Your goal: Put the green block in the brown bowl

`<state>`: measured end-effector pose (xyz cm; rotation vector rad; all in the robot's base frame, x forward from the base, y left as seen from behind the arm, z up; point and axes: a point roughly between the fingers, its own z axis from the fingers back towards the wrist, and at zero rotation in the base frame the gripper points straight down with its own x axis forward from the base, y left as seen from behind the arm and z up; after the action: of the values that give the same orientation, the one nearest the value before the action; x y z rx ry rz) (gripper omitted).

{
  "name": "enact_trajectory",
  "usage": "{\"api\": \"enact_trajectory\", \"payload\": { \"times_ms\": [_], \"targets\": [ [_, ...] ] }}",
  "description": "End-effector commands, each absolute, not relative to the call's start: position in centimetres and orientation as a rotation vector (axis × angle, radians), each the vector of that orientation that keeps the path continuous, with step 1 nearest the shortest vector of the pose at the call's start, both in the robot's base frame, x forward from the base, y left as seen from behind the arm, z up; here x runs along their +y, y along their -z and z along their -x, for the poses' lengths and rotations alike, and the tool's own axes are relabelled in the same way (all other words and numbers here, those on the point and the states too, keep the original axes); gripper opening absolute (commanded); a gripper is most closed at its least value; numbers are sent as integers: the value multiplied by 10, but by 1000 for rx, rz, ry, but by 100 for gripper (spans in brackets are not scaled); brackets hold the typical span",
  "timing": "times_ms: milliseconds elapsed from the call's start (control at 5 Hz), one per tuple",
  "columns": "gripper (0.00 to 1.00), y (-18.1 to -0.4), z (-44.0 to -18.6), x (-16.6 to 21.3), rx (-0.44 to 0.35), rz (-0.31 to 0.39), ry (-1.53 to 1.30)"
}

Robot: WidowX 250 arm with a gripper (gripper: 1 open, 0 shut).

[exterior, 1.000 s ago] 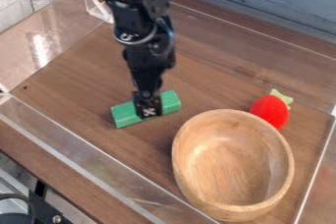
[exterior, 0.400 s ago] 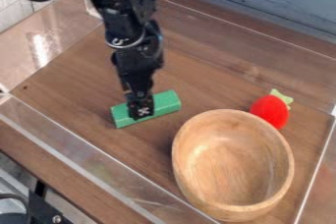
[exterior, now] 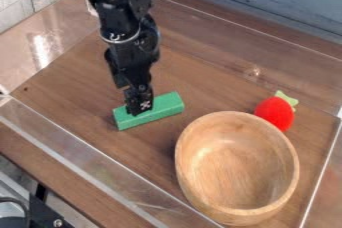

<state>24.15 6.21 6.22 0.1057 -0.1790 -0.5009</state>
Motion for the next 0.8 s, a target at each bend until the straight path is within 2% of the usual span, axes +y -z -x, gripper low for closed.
{"api": "enact_trajectory", "payload": {
  "times_ms": [0, 600],
  "targets": [
    [100, -73, -251, 66, -210, -129, 482],
    [100, -35, -256, 65, -211, -75, 497]
  ]
}}
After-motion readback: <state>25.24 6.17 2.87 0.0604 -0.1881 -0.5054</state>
